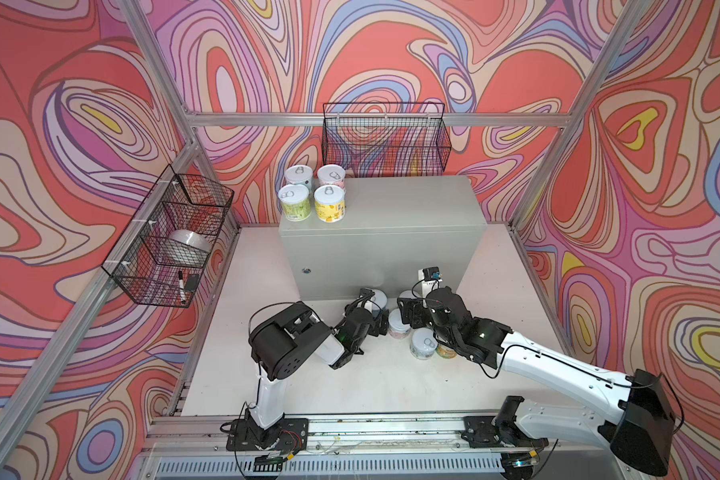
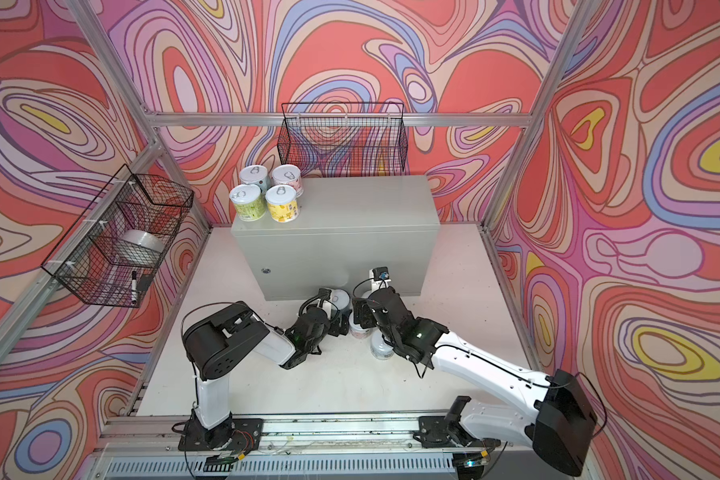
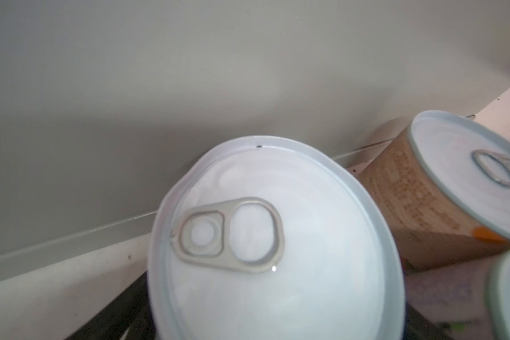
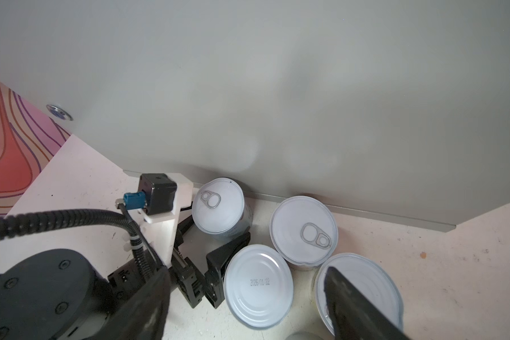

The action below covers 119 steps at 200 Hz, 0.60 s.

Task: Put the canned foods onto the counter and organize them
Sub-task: 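Close the left gripper around a light-blue can in the cluster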

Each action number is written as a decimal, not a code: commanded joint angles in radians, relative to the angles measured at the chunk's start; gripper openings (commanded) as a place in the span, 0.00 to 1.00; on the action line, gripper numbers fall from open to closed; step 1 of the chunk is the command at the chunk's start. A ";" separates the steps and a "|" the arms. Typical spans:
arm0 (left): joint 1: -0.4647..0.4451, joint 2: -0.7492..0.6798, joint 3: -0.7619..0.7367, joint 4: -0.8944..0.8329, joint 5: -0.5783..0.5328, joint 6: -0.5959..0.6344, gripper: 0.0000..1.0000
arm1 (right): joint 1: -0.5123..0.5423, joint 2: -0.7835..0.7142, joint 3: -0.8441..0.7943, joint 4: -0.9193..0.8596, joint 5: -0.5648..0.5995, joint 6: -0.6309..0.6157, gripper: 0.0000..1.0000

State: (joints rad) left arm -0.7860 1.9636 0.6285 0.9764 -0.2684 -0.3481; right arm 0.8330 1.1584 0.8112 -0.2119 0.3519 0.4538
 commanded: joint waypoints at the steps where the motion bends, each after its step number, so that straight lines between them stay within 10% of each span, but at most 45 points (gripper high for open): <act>1: -0.003 0.037 0.015 -0.006 -0.036 -0.003 0.99 | 0.007 -0.020 -0.018 0.005 0.016 -0.009 0.84; 119: -0.006 0.118 0.049 0.079 -0.157 -0.012 0.99 | 0.006 -0.025 -0.017 0.002 0.027 -0.003 0.84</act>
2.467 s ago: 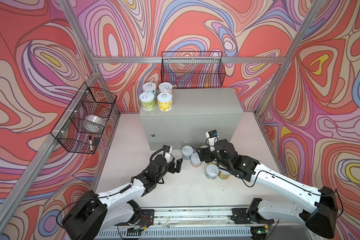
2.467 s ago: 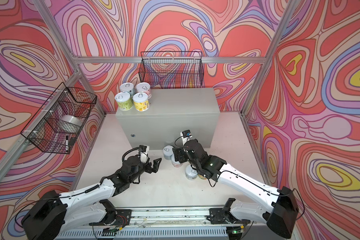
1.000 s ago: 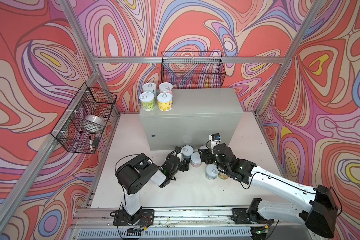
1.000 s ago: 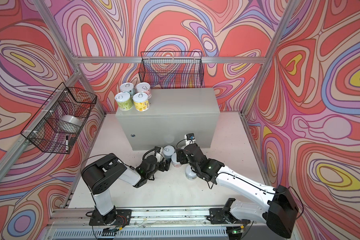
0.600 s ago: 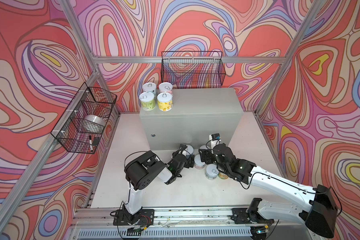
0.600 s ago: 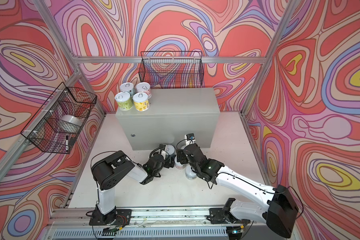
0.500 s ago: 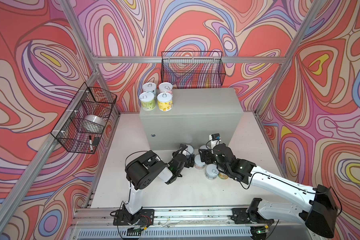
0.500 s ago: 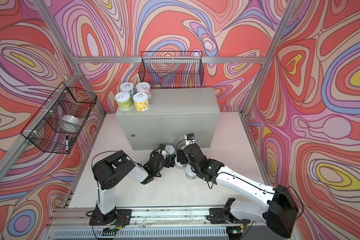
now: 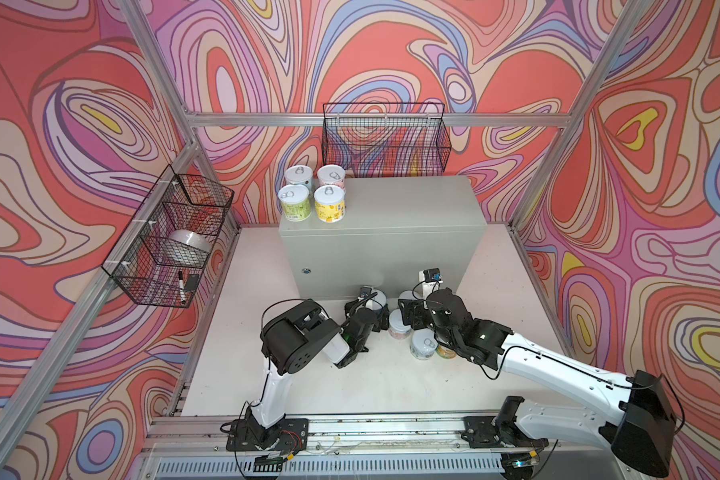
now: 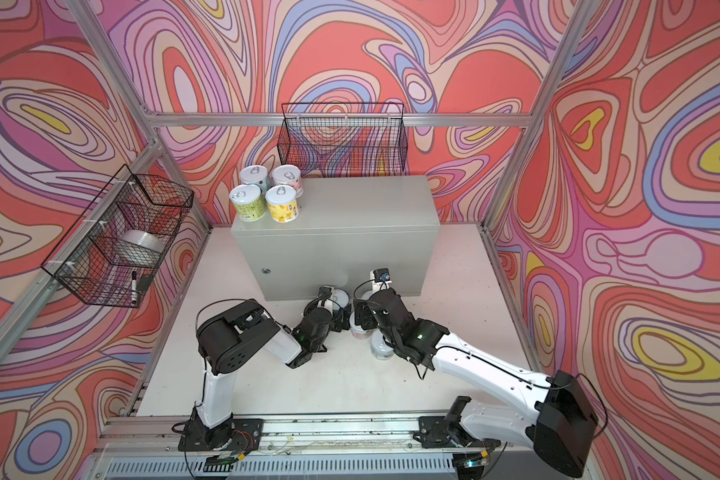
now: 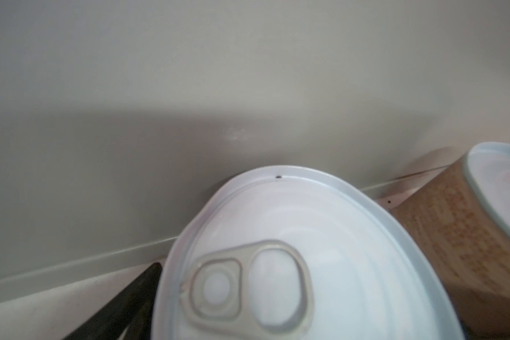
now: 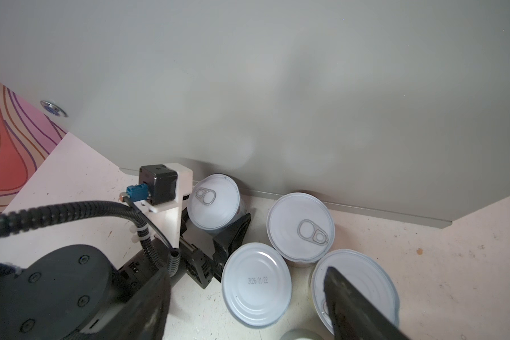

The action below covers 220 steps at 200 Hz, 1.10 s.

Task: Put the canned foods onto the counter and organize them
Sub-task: 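Close the left gripper around a light-blue can in the cluster, then lift the light-blue can with the left gripper up toward the box top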

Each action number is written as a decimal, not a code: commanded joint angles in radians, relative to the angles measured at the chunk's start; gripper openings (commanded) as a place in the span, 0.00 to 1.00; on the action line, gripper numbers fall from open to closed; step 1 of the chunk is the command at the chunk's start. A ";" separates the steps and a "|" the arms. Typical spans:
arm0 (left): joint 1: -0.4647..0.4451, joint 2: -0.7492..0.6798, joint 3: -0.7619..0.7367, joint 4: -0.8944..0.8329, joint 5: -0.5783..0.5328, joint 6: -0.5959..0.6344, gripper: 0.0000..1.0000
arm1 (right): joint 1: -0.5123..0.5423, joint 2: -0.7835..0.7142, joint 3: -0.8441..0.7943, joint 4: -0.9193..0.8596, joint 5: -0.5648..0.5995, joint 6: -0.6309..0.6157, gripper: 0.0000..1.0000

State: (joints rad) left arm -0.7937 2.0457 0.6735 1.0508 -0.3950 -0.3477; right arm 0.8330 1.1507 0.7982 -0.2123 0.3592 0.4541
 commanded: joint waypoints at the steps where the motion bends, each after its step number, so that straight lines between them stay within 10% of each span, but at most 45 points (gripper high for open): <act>1: 0.001 0.036 0.003 0.004 -0.031 -0.012 0.99 | 0.006 -0.017 -0.004 0.002 0.019 -0.003 0.84; 136: 0.001 -0.068 -0.045 -0.020 0.076 0.021 0.75 | 0.006 0.032 0.024 0.011 0.015 -0.002 0.83; 220: -0.001 -0.316 -0.095 -0.267 0.233 0.062 0.33 | 0.007 0.043 0.036 0.034 0.038 0.011 0.83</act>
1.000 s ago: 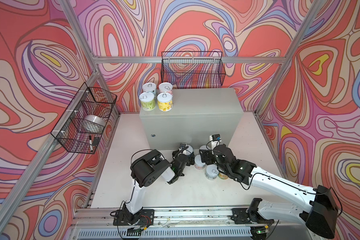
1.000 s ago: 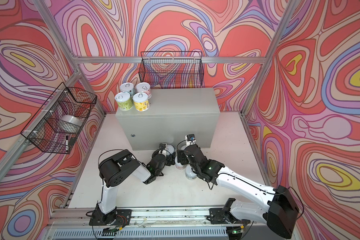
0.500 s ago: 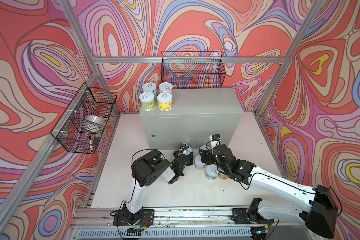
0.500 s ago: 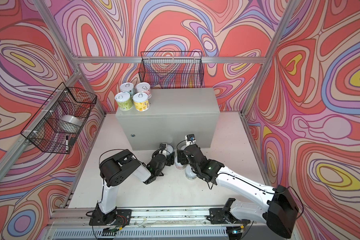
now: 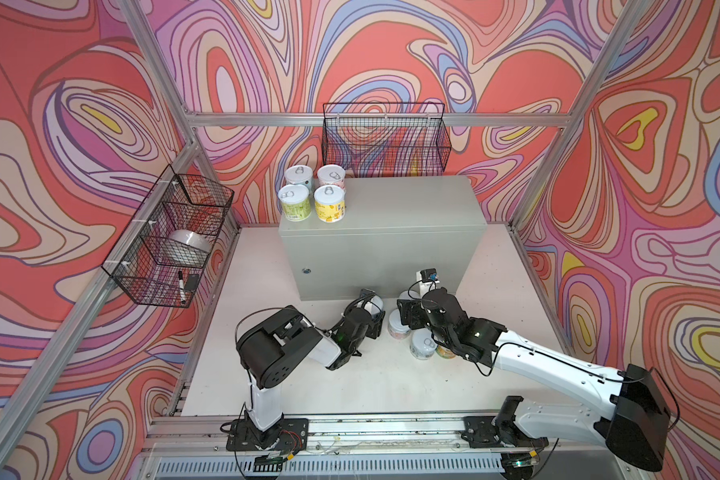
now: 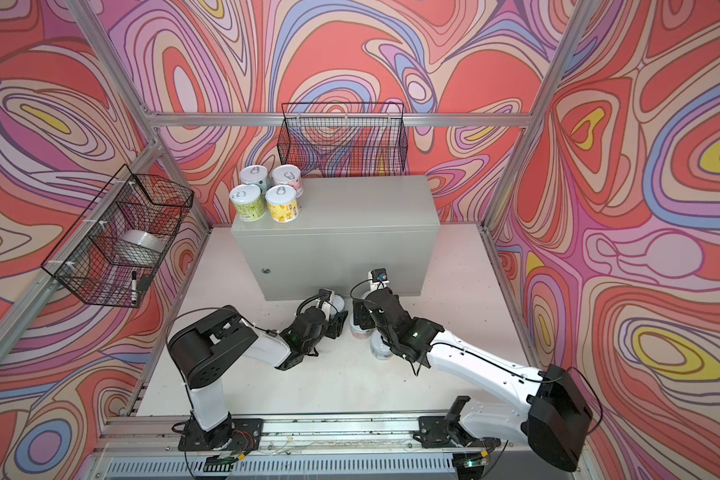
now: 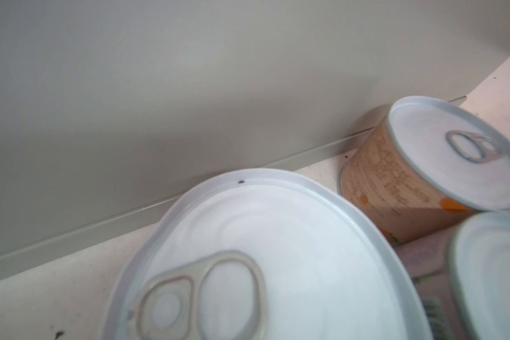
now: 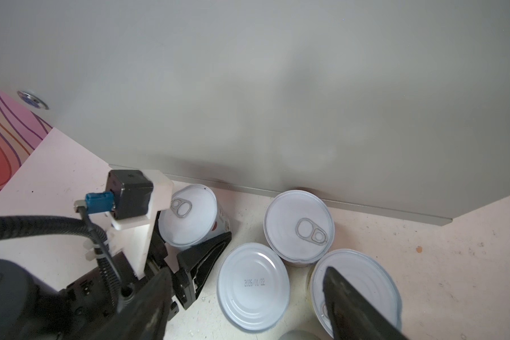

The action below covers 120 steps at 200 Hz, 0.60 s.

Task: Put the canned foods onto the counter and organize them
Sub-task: 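Lift the light-blue can with the left gripper up toward the box top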

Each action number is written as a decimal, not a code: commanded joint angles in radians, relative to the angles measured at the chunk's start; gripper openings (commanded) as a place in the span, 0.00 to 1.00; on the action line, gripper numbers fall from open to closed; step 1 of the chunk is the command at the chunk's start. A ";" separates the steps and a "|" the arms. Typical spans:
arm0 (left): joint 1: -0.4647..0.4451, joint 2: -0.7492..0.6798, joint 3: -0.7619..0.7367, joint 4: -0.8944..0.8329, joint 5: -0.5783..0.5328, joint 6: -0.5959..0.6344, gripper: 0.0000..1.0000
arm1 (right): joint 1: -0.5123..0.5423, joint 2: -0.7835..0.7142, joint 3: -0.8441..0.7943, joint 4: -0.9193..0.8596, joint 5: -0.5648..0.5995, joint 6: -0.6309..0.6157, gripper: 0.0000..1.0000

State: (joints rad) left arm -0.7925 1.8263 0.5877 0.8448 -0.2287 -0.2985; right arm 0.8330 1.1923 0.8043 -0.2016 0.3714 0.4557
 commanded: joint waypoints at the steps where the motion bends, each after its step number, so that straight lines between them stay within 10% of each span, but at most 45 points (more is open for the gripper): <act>1: -0.001 -0.101 -0.009 -0.066 0.067 0.012 0.32 | 0.007 0.002 0.030 0.024 0.026 0.009 0.83; 30: -0.004 -0.229 -0.009 -0.218 0.097 0.011 0.24 | 0.007 -0.013 0.032 0.019 0.059 0.025 0.83; 46: -0.008 -0.315 0.020 -0.368 0.091 0.017 0.00 | 0.006 -0.037 0.024 0.012 0.125 0.052 0.83; 120: -0.016 -0.666 0.227 -0.922 0.043 0.007 0.00 | 0.006 -0.077 0.000 0.013 0.281 0.104 0.83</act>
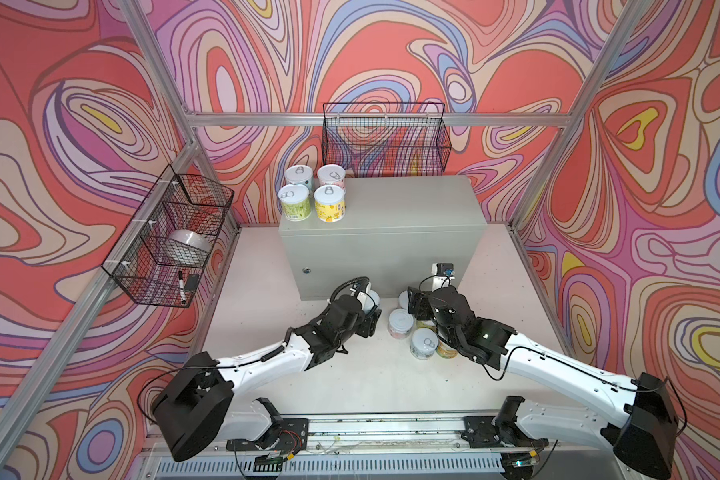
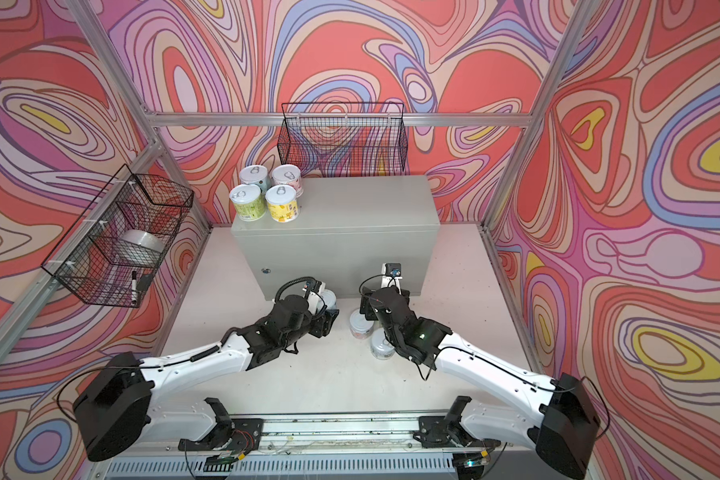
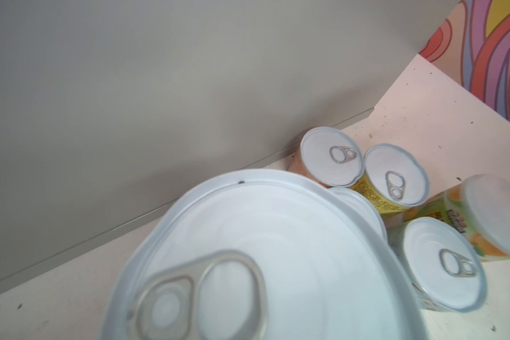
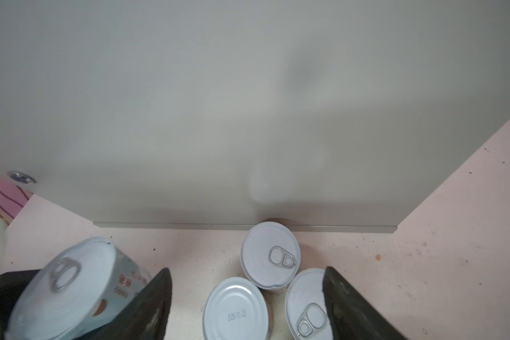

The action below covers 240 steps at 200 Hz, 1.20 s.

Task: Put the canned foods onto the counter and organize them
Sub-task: 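Lift the light-blue can with the left gripper up toward the box top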

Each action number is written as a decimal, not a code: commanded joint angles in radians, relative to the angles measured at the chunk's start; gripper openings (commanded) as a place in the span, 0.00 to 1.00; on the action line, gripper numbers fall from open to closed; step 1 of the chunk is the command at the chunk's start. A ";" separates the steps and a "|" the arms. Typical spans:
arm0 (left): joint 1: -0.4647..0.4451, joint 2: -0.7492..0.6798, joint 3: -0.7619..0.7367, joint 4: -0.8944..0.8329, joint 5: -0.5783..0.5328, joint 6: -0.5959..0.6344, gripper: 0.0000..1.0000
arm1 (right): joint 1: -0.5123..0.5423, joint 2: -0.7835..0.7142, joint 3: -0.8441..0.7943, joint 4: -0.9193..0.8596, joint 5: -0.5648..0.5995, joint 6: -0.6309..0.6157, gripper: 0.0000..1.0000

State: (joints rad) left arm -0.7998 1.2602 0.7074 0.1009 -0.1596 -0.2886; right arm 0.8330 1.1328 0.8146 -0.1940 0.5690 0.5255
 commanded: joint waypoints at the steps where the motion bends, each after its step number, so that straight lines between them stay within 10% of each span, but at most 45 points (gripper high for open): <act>1: -0.009 -0.102 0.112 -0.184 -0.027 -0.004 0.00 | 0.005 -0.018 -0.010 0.006 0.083 0.033 0.83; 65: -0.010 -0.118 0.487 -0.463 -0.028 0.067 0.00 | 0.005 -0.015 0.015 0.015 0.116 0.008 0.83; 170: 0.050 0.260 1.172 -0.657 -0.025 0.160 0.00 | -0.012 -0.056 0.120 -0.014 0.137 -0.036 0.83; 240: 0.113 0.476 1.374 -0.654 0.016 0.125 0.00 | -0.015 -0.102 0.161 -0.017 0.154 -0.053 0.83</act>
State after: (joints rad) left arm -0.7151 1.6871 2.0048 -0.5728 -0.1635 -0.1516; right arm 0.8242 1.0622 0.9527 -0.1951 0.6991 0.4839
